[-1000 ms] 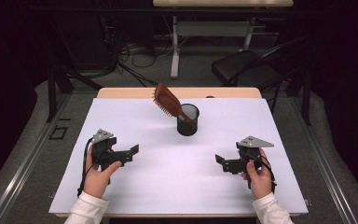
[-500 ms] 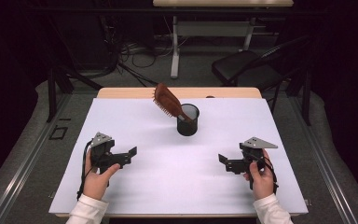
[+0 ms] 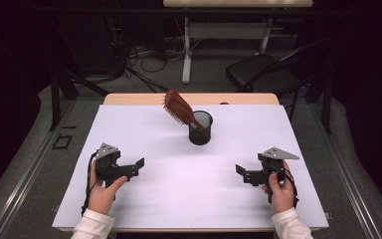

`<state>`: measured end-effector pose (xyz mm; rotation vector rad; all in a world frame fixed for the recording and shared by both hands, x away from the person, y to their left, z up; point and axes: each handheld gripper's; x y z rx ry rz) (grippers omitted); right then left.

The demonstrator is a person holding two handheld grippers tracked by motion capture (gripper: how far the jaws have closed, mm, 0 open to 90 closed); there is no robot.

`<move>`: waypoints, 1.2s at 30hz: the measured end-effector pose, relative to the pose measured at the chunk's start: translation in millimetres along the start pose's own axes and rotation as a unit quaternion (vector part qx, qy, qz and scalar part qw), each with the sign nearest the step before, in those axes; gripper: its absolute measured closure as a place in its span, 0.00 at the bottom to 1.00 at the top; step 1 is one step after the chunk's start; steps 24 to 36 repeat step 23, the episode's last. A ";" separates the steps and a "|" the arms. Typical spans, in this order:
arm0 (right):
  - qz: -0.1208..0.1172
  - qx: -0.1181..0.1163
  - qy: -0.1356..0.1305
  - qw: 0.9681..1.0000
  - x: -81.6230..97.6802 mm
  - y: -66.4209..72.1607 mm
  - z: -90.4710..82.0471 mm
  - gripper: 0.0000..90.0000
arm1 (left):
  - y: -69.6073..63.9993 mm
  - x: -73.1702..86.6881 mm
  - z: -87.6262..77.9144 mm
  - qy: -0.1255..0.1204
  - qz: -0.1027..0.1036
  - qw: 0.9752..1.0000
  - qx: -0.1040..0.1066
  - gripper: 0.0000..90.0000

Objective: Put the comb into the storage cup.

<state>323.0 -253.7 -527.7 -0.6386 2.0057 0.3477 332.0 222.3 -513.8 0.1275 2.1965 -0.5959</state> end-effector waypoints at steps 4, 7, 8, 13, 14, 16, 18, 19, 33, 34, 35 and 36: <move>0.001 0.002 0.001 1.000 1.1 -1.0 -0.2 0.00 | 1.2 0.6 -0.6 0.000 -0.001 1.000 -0.003 0.01; 0.002 0.001 0.002 1.000 1.6 -0.8 0.1 0.00 | 1.9 1.1 -0.5 0.000 -0.001 1.000 -0.002 0.01; 0.000 0.001 0.003 1.000 1.6 -0.8 -0.1 0.00 | 2.0 1.1 -0.5 0.000 0.000 1.000 -0.002 0.01; 0.000 0.000 0.004 1.000 2.0 -0.7 0.0 0.00 | 2.2 1.5 0.1 0.001 0.000 1.000 -0.003 0.01; 0.000 0.000 0.004 1.000 2.0 -0.9 -0.1 0.00 | 2.1 1.6 0.2 0.001 0.000 1.000 -0.002 0.01; 0.002 0.001 0.002 1.000 2.0 -0.7 0.0 0.00 | 2.2 1.7 0.3 0.001 0.000 1.000 -0.003 0.01; 0.003 0.002 0.002 1.000 2.2 -0.9 0.0 0.00 | 2.2 2.0 0.3 0.002 -0.002 1.000 -0.002 0.01; 0.004 0.000 0.001 1.000 2.1 -0.4 0.0 0.00 | 2.1 2.2 0.1 0.002 -0.001 1.000 -0.002 0.01; 0.003 -0.002 -0.002 1.000 1.9 1.3 0.1 0.00 | 2.0 2.5 -0.8 0.002 -0.002 1.000 -0.002 0.01; 0.003 -0.002 -0.002 1.000 1.9 1.3 0.1 0.00 | 2.0 2.5 -0.8 0.002 -0.002 1.000 -0.002 0.01; 0.003 -0.002 -0.002 1.000 1.9 1.3 0.1 0.00 | 2.0 2.5 -0.8 0.002 -0.002 1.000 -0.002 0.01; 0.003 -0.002 -0.002 1.000 1.9 1.3 0.1 0.00 | 2.0 2.5 -0.8 0.002 -0.002 1.000 -0.002 0.01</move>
Point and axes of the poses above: each handheld gripper's, and its own axes: z roughly forward along the jaws, x roughly out of its underside, y roughly to its left, and after that the axes turned 12 degrees about -z, right-handed
